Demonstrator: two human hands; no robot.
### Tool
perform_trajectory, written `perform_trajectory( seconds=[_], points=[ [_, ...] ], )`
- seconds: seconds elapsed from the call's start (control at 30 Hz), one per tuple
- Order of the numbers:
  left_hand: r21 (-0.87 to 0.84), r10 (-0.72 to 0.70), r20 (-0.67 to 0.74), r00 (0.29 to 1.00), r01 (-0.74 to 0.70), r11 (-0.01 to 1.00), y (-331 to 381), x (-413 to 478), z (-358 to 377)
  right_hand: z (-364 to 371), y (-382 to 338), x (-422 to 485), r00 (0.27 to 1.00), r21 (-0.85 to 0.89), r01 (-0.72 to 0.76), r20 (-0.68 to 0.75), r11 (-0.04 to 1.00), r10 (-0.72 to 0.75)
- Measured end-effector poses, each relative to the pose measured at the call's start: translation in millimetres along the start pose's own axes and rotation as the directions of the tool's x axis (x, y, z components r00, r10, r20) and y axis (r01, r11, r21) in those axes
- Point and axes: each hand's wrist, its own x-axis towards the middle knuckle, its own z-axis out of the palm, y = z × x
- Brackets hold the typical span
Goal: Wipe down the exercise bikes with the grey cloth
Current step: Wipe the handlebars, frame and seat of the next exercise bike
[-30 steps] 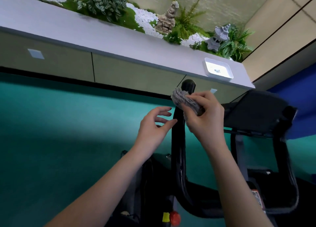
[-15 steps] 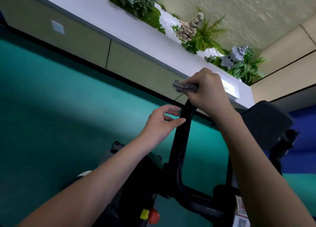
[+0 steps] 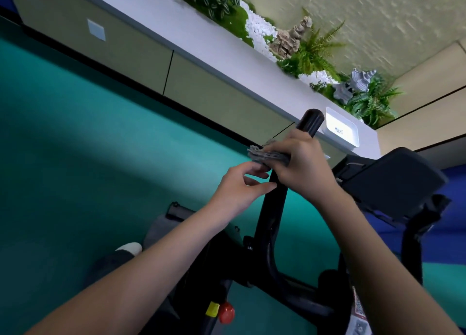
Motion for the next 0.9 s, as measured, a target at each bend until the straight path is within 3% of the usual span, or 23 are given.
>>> perform_trajectory(
  seconds=[0.1,0.17,0.27,0.37,0.53,0.73,0.8,0.9],
  points=[
    [0.022,-0.013,0.03,0.999,0.013,1.0,0,-4,-3,6,-2,-21,0.966,0.24,-0.144,-0.178,0.96,0.189],
    [0.055,-0.013,0.043,0.999,0.011,0.998,1,-6,-3,3,0,-34,0.869,0.403,-0.159,-0.375,0.901,0.322],
    [0.099,0.0,0.032,0.999,-0.003,0.995,3,-8,0,3,2,-49,0.759,0.351,-0.13,-0.567,0.927,0.321],
    [0.141,0.019,0.013,1.0,-0.02,0.99,6,-10,3,18,0,-57,0.783,0.289,-0.193,-0.53,0.938,0.324],
    [0.218,0.061,0.029,0.998,-0.066,0.974,6,-10,4,37,-8,-67,0.755,0.351,-0.258,-0.507,0.9,0.415],
    [0.247,0.098,0.064,0.993,-0.111,0.963,7,-9,-1,31,-21,-92,0.766,0.505,-0.31,-0.369,0.805,0.526],
    [0.243,0.101,0.089,0.991,-0.12,0.963,6,-9,-2,30,-25,-98,0.718,0.609,-0.353,-0.311,0.71,0.623],
    [0.256,0.117,0.123,0.986,-0.145,0.956,5,-8,-5,32,-26,-92,0.517,0.738,-0.429,-0.273,0.521,0.811]
  ],
)
